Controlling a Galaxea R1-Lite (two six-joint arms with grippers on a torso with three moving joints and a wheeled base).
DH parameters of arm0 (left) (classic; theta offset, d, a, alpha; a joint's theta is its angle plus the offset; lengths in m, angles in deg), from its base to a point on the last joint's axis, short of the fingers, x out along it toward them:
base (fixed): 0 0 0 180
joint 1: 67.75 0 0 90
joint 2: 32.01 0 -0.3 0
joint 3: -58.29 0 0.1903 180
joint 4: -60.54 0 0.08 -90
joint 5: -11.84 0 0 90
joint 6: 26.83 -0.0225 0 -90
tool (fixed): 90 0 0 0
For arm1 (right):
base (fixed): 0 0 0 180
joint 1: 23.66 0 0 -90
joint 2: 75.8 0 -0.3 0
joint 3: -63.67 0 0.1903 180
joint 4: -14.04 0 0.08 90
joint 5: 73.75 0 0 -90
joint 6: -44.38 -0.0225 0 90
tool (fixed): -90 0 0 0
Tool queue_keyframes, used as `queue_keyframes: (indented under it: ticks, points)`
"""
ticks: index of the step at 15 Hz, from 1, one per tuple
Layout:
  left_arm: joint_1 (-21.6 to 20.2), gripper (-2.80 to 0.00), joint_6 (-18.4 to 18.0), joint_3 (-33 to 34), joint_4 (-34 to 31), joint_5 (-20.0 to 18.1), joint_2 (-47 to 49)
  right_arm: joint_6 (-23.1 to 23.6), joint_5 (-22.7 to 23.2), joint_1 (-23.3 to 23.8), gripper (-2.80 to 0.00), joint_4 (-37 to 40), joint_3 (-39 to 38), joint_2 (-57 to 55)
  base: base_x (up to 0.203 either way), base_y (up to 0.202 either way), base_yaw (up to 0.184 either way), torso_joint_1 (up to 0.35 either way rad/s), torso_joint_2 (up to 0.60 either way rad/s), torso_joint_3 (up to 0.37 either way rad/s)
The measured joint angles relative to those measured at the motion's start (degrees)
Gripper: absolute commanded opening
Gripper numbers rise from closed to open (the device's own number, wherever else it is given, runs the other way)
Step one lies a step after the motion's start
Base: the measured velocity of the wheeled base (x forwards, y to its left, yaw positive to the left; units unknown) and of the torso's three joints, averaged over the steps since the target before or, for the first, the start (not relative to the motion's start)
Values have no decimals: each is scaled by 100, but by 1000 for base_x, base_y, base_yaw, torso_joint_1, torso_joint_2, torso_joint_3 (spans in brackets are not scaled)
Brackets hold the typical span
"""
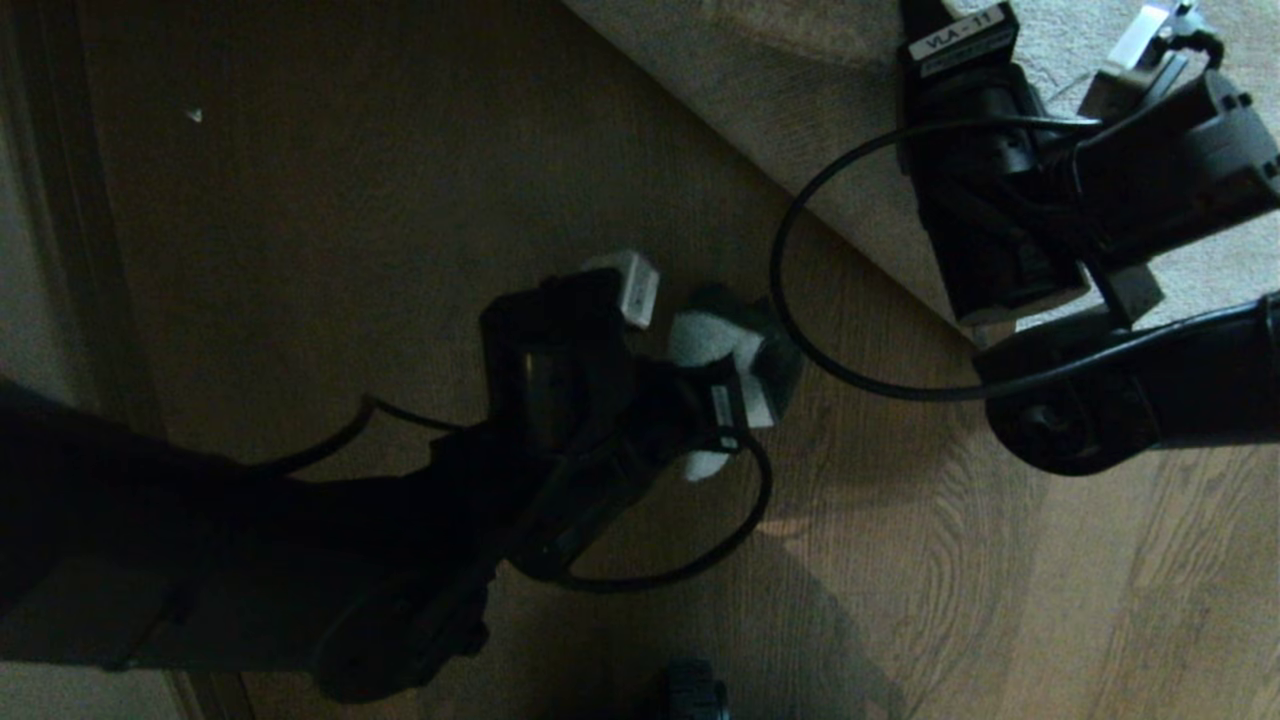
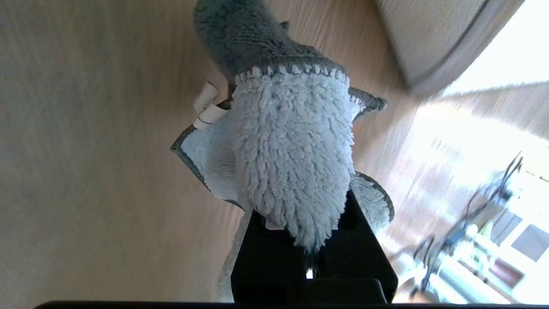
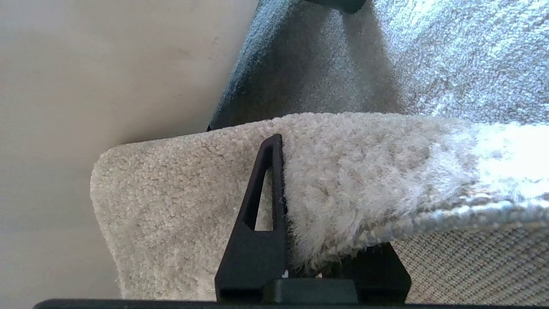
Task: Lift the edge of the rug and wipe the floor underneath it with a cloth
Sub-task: Wipe the floor under the carpet with a rag
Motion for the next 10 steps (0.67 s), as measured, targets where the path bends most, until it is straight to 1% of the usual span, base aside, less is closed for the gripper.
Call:
queue_keyframes:
  ticks: [3,5,7,10]
  points:
    - [-17,-280,-7,-656,6,22,328,9,0,2,-280,0,-9,19,0,0,0,0,0,0]
    - [-136,-280,-4,-993,8,160,516,6,-10,2,-280,0,-14,38,0,0,0,0,0,0]
    - [-390,-280,4,-1248,13,256,675,9,-10,2,-280,-1,-20,46,0,0,0,0,0,0]
    - [-788,-280,15,-1372,20,262,794,9,-11,5,-280,-1,-17,49,0,0,0,0,0,0]
